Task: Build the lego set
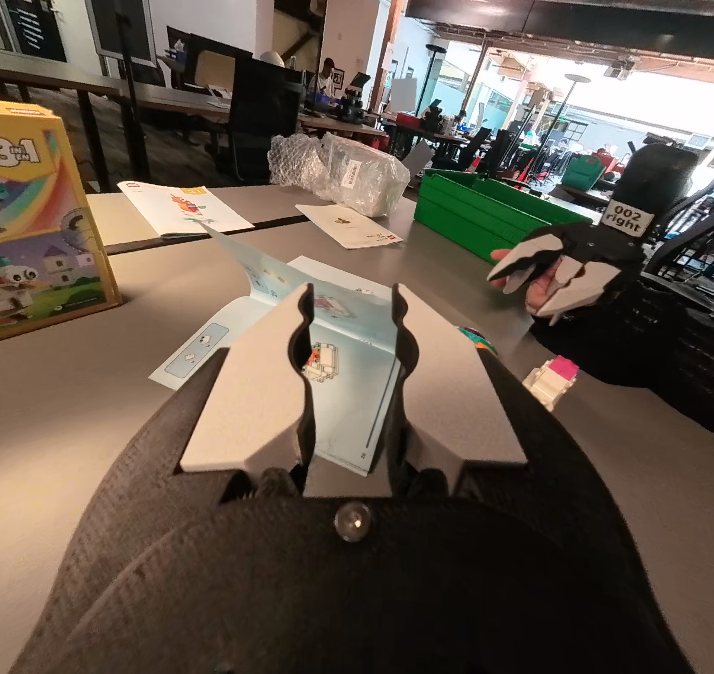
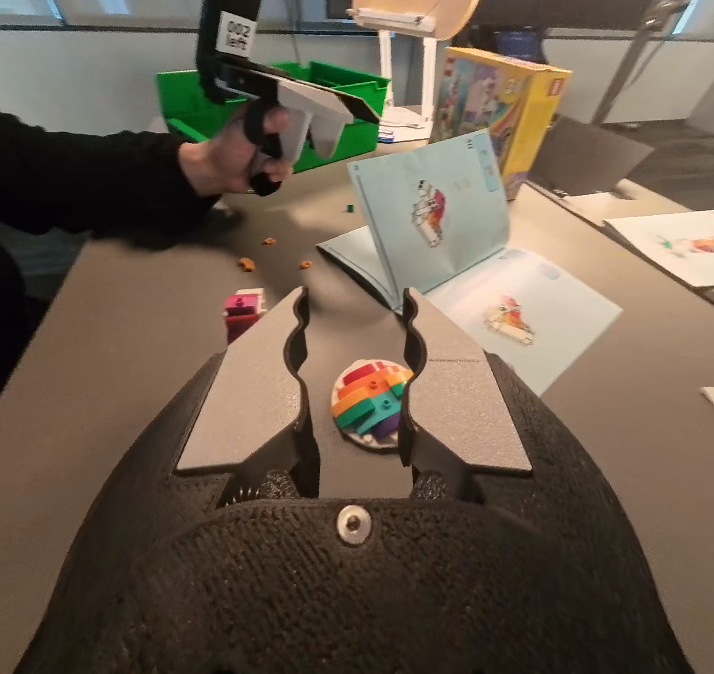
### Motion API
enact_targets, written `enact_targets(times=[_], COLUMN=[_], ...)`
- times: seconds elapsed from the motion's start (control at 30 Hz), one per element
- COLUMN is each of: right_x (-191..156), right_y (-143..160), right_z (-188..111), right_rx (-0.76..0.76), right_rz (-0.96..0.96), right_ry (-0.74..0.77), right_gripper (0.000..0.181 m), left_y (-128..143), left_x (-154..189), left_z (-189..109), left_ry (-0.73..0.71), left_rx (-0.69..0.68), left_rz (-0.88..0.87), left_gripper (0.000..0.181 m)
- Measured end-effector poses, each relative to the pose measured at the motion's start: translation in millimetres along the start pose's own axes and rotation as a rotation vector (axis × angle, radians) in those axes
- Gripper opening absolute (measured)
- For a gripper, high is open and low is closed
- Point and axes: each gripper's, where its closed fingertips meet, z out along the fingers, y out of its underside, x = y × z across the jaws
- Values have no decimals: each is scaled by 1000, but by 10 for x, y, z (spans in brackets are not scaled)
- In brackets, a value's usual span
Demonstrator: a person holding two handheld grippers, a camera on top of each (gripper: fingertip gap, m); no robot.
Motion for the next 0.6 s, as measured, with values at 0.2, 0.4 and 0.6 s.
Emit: enact_targets(times=[0.2, 0.4, 0.6], right_x=[-371, -593, -450], right_y=[108, 159, -78], right_z=[-78, 12, -59], right_rx=[-61, -126, 24], right_rz=[87, 23, 83], right_ry=[-240, -298, -261], right_gripper=[61, 65, 62], left_y=[-106, -137, -189], left_x=[92, 140, 125], left_z=[-37, -53, -87], left_ry=[9, 18, 8], left_rx=[56, 77, 90], left_rz=[40, 54, 77], left_gripper=[40, 40, 44])
